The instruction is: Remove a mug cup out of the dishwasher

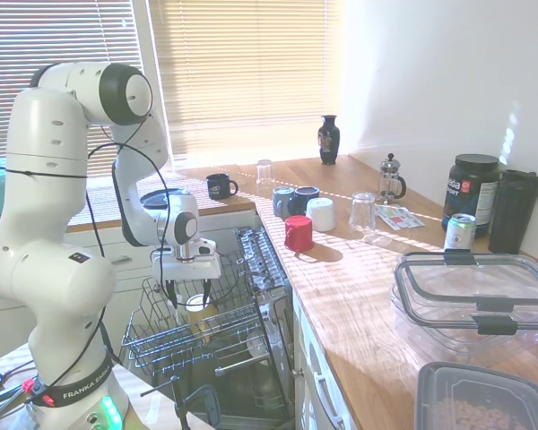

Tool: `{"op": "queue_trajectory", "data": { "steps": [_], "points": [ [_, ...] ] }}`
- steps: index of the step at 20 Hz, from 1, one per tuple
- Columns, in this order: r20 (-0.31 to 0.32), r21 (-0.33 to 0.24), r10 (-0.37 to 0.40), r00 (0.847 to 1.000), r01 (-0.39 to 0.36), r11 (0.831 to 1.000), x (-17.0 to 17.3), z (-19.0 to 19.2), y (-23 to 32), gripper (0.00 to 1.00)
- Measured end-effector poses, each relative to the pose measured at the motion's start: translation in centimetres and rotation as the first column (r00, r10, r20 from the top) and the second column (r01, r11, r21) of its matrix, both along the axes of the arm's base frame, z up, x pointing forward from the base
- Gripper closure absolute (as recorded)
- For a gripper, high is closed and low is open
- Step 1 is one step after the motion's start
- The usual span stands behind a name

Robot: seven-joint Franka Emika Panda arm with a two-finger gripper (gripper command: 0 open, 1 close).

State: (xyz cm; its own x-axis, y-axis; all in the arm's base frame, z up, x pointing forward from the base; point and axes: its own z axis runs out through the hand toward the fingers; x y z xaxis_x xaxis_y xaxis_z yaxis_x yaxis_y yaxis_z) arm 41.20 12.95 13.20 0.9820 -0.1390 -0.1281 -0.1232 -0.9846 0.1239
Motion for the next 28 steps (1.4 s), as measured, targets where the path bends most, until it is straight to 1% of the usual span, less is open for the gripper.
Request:
{"op": "queue_trajectory", "data": {
  "steps": [3, 6, 9, 12, 17, 19, 22, 25, 26, 28],
  "points": [
    [-0.016, -0.008, 0.044, 0.999, -0.044, 0.999, -0.4, -1.3, 1.1, 0.00],
    [-0.008, -0.025, 0.076, 0.997, -0.076, 0.997, -0.2, -2.1, 1.1, 0.00],
    [0.007, -0.027, 0.085, 0.996, -0.084, 0.996, -0.1, -3.2, 0.9, 0.00],
    [0.023, -0.015, 0.095, 0.995, -0.094, 0.995, 0.3, -4.2, 0.7, 0.00],
    [0.108, 0.029, 0.072, 0.992, -0.075, 0.997, 1.5, -5.7, 0.0, 0.00],
    [0.132, 0.041, 0.062, 0.989, -0.068, 0.997, 1.7, -6.6, -0.4, 0.00],
    [0.155, 0.047, 0.056, 0.986, -0.064, 0.997, 1.8, -8.0, -0.6, 0.00],
    [0.161, 0.042, 0.051, 0.986, -0.059, 0.997, 1.8, -9.0, -0.6, 0.00],
    [0.161, 0.041, 0.050, 0.986, -0.058, 0.997, 2.0, -9.3, -0.6, 1.00],
    [0.161, 0.042, 0.042, 0.986, -0.049, 0.998, 2.2, -9.7, -0.7, 1.00]
  ]
}}
